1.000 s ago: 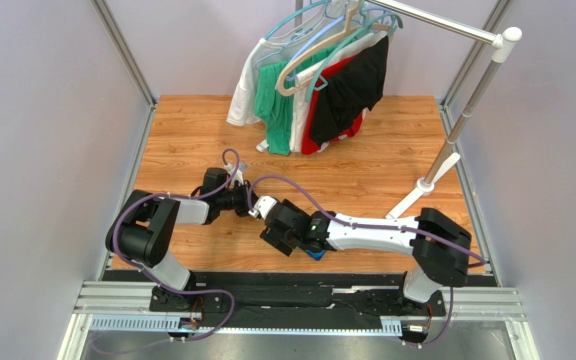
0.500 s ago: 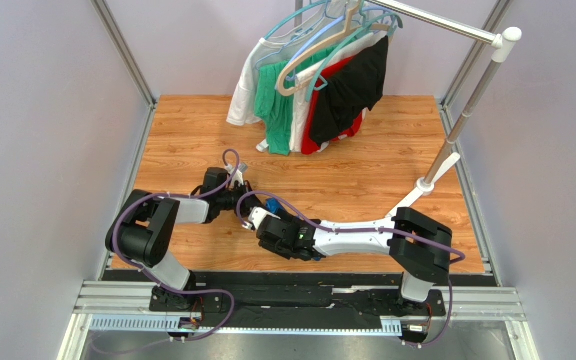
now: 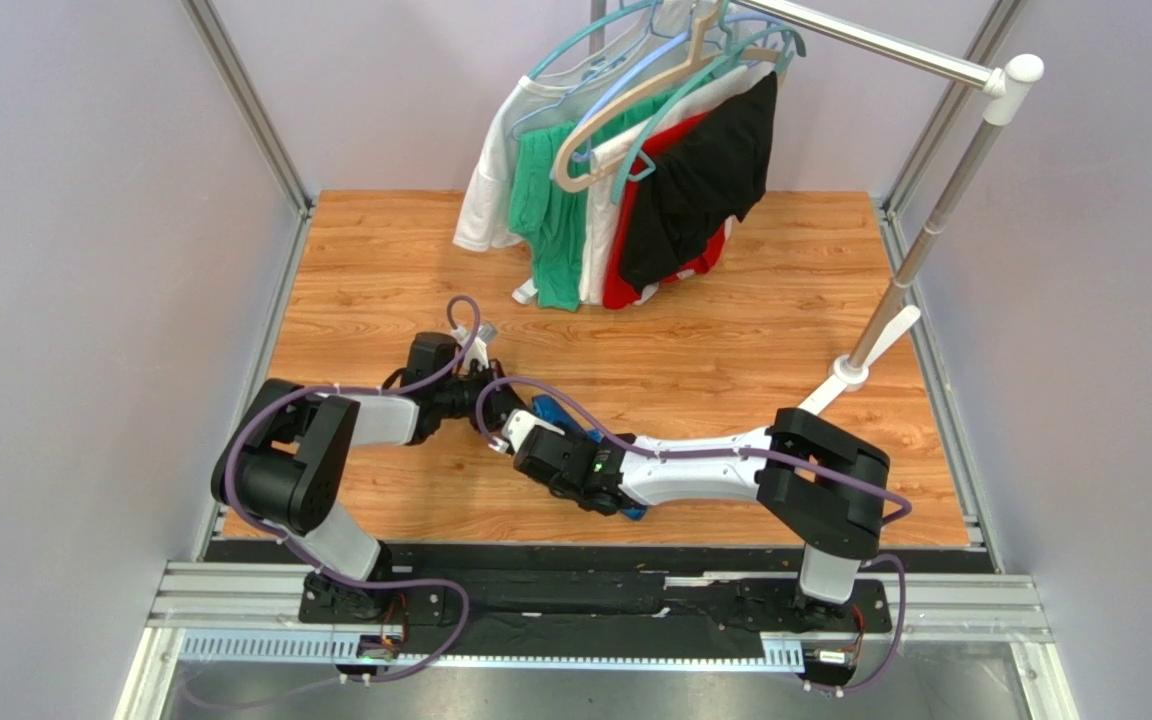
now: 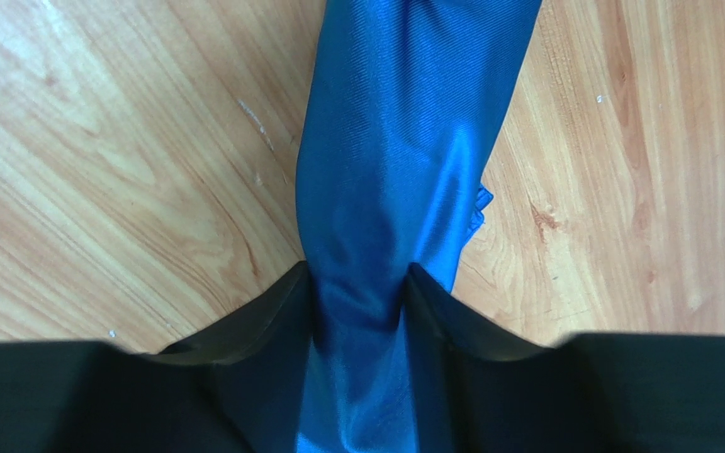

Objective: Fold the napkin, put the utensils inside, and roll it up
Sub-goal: Roll the napkin with the utensil

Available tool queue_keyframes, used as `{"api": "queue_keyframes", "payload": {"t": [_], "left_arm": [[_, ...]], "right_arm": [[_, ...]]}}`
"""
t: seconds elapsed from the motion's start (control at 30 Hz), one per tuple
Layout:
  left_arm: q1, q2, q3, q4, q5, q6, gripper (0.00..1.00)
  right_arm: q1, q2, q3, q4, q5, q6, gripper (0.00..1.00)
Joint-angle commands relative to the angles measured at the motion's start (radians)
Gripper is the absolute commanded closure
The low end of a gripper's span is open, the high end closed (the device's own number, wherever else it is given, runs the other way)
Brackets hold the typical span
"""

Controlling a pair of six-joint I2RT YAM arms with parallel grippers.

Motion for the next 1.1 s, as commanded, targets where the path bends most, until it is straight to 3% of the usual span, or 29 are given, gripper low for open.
{"api": "queue_keyframes", "payload": {"t": [0.0,0.1,0.37,0.7,1.07], "left_arm": [[-0.003,-0.015,0.030,0.000,0.025,0.029,1.00],[-0.003,-0.020,0.033,0.005,0.026,0.024,0.95],[0.036,-0.102,0.068,-0.047,-0.054,-0.002,0.47],[0.066,-0.187,0.067,-0.122,-0.112,0.030,0.44],[0.064,-0.202,0.041,-0.076,-0.048,0.049,0.44]], "right_arm": [[-0.020,0.031,-0.003,0.038,-0.021,0.006,0.62],[-0.029,0.020,-0.006,0.041,-0.069,0.015,0.66],[-0.147,-0.065,-0.029,0.042,-0.353,0.094,0.81],[-0.313,-0.101,-0.050,0.088,-0.690,0.153,0.87],[-0.422,-0.098,-0.072,0.137,-0.943,0.206,0.89]]}}
